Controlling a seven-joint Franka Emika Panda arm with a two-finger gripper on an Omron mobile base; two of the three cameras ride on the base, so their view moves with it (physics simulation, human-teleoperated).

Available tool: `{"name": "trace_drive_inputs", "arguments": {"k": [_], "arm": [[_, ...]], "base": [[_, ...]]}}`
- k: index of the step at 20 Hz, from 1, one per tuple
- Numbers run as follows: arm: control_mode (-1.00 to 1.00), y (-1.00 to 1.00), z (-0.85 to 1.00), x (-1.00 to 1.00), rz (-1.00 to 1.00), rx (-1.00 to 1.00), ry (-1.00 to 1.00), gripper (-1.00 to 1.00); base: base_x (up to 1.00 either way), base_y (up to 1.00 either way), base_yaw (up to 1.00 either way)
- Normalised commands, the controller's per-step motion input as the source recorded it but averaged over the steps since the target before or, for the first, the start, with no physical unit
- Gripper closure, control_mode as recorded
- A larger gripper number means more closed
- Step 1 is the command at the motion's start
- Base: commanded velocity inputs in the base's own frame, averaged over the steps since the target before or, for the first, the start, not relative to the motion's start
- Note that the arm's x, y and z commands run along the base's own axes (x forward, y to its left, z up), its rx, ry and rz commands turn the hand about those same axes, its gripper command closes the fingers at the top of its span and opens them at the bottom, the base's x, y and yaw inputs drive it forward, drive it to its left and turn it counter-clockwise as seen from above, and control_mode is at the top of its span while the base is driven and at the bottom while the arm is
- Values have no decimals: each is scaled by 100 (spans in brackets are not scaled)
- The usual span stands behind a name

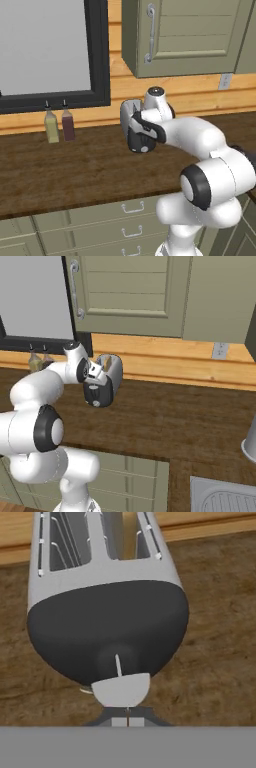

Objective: Start the toaster. Once the lever pops up, take the bread to the plate on the dining counter.

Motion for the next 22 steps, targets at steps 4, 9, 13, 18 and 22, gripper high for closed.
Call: {"name": "trace_drive_inputs", "arguments": {"k": [4,9,13,18,22], "arm": [[-100,9,-24,33,-2,0,0,100],[-100,4,-23,24,-2,0,0,100],[-100,0,-35,2,-3,0,0,100],[-100,-1,-54,0,-1,0,0,100],[-100,-4,-73,-7,0,0,0,100]], "base": [[0,0,0],[0,0,0],[0,0,0],[0,0,0],[0,0,0]]}}
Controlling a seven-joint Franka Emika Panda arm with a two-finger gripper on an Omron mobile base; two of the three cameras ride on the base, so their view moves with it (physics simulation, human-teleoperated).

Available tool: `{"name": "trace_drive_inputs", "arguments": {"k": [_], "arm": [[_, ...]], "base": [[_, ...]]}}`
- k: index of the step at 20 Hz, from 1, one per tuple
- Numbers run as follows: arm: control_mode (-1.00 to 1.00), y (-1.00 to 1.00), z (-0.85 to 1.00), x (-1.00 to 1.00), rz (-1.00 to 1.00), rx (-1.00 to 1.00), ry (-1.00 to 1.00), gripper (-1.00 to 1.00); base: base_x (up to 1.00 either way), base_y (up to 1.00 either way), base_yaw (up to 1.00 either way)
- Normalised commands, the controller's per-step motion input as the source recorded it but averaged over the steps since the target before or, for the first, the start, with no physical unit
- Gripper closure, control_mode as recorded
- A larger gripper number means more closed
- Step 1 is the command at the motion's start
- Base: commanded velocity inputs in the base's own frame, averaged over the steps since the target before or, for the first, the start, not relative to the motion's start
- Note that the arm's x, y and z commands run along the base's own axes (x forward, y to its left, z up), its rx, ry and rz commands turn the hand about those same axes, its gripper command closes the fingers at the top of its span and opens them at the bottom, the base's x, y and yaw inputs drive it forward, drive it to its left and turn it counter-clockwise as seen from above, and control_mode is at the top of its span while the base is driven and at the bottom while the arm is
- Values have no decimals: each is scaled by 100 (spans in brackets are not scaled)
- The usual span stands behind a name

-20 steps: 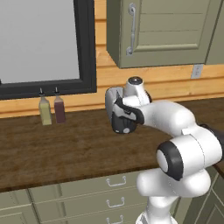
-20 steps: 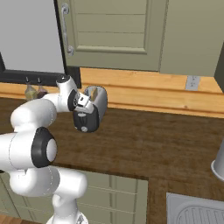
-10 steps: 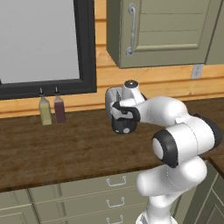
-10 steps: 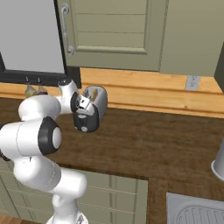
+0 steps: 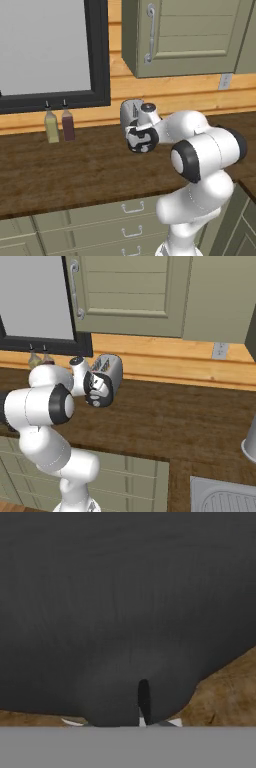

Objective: Start the toaster. Once the lever pops up, take the bread to the plate on the dining counter.

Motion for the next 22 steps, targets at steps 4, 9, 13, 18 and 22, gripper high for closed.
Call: {"name": "trace_drive_inputs", "arguments": {"k": [4,9,13,18,22], "arm": [[-100,-4,-54,-19,-1,0,-3,100],[-100,-3,55,-60,-3,6,-23,100],[-100,0,100,-54,0,12,-22,100],[-100,0,100,-16,0,5,-4,100],[-100,0,100,-1,0,0,0,100]], "base": [[0,0,0],[0,0,0],[0,0,0],[0,0,0],[0,0,0]]}}
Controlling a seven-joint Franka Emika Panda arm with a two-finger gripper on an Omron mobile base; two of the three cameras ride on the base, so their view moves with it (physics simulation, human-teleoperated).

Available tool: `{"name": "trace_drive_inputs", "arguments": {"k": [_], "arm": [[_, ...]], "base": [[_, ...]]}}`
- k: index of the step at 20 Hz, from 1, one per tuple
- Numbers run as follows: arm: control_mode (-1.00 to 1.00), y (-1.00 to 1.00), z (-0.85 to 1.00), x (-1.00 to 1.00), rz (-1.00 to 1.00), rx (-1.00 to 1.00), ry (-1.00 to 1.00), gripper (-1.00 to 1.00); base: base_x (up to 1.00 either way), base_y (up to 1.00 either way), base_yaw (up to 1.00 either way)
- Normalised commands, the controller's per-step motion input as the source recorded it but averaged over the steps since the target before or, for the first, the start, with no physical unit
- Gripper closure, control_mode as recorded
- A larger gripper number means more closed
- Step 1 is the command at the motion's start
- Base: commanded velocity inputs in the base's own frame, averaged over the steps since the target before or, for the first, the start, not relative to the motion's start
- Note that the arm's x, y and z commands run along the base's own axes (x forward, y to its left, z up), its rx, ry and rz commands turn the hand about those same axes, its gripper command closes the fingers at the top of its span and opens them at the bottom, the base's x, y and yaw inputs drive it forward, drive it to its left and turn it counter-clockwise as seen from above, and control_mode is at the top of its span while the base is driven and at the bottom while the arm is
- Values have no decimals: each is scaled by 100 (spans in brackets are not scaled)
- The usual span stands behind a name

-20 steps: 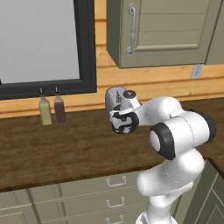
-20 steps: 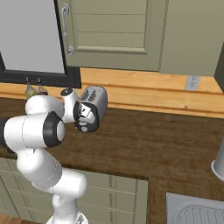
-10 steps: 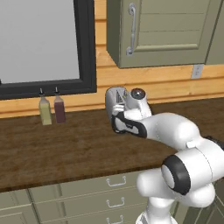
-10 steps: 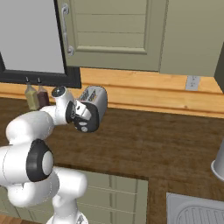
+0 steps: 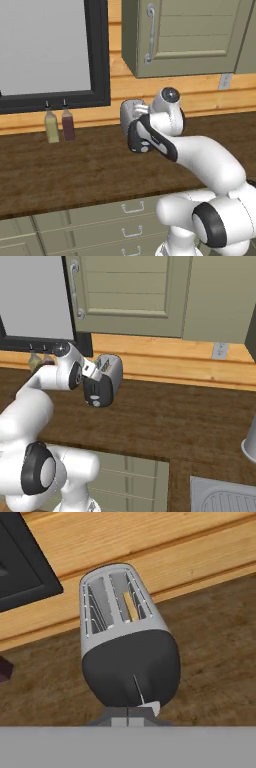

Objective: Start the toaster. Once the lever pops up, take the bread to the plate on the dining counter.

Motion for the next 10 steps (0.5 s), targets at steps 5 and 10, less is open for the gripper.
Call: {"name": "trace_drive_inputs", "arguments": {"k": [5,10], "arm": [[-100,0,89,-16,0,-10,0,-100],[-100,0,41,-18,0,-14,6,-100]], "base": [[0,0,0],[0,0,0]]}}
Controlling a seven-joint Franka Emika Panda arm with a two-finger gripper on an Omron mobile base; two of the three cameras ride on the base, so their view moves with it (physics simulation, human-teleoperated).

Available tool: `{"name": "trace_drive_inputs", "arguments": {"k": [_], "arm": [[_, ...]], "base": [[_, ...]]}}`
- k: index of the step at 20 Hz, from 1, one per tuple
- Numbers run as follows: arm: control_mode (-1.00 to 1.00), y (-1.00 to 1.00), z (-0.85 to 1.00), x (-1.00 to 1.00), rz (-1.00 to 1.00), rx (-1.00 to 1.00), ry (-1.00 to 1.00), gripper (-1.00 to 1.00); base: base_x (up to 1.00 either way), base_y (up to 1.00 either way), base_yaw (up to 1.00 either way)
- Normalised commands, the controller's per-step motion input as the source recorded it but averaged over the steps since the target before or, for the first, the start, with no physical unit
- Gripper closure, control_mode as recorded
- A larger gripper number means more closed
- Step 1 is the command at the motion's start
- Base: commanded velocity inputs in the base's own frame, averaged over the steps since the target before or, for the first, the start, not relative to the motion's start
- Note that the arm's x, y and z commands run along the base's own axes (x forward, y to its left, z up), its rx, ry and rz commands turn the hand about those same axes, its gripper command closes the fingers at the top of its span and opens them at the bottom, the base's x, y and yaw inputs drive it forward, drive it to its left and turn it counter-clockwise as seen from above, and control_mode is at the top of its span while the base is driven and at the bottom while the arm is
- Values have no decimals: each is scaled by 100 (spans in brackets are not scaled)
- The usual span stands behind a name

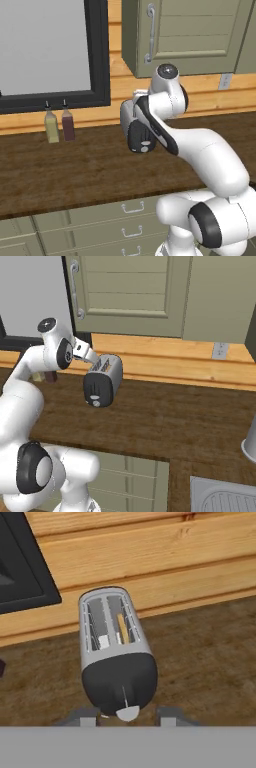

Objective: Start the toaster. Once the lever pops up, take the bread to the plate on the dining counter.

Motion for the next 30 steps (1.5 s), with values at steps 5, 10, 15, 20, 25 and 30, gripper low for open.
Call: {"name": "trace_drive_inputs", "arguments": {"k": [5,10,15,20,25,30], "arm": [[-100,-8,8,-27,2,-3,3,-100],[-100,-8,13,-15,5,2,6,-100],[-100,-9,16,-3,7,4,4,-100],[-100,-8,6,0,4,2,0,-100],[-100,0,0,0,0,1,0,-100],[-100,0,0,0,0,0,0,-100]], "base": [[0,0,0],[0,0,0],[0,0,0],[0,0,0],[0,0,0],[0,0,0]]}}
